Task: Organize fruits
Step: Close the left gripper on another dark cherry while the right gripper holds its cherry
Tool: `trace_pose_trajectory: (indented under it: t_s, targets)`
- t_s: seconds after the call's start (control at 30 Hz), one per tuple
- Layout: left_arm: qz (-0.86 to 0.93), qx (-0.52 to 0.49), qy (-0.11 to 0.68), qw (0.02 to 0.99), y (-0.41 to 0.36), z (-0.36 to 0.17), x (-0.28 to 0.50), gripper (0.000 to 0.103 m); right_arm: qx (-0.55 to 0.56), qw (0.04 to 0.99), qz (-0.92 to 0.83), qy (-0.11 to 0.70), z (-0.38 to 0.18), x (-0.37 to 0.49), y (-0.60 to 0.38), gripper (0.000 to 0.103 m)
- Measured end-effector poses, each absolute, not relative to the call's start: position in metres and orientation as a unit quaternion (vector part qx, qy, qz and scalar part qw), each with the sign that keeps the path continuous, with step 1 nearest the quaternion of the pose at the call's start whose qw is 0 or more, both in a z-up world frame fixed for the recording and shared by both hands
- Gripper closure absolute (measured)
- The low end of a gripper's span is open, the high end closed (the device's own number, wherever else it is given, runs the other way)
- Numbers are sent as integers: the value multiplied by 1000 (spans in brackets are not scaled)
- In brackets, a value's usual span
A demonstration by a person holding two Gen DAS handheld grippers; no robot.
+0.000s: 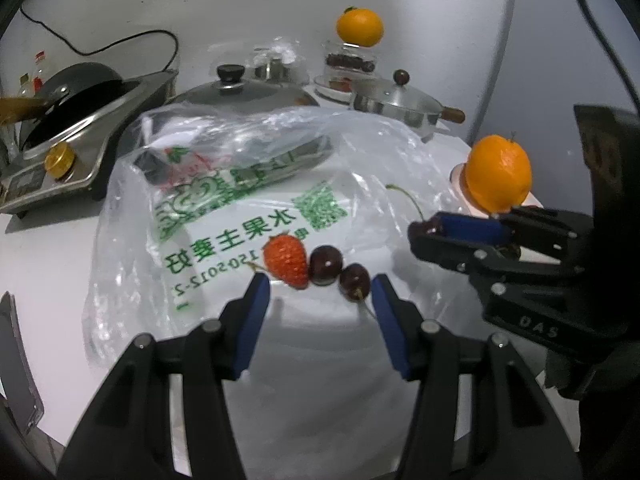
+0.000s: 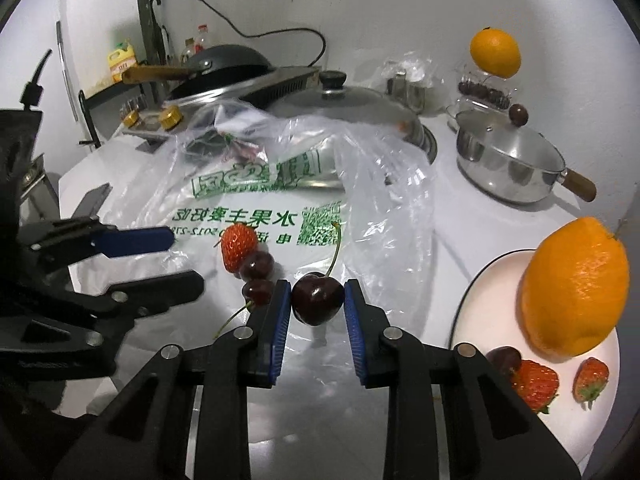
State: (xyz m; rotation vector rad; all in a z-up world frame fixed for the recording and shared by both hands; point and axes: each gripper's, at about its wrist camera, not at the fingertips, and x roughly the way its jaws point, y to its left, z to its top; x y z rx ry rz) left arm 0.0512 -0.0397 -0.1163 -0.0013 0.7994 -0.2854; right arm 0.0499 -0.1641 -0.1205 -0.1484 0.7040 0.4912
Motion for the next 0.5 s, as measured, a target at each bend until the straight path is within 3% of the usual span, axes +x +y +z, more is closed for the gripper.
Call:
trace_pose_trajectory:
  t_s: [0.5]
  targets:
    - [-161,18,404,900,-75,-133,69,49,-37,907,247,340,-123,54,-187,74]
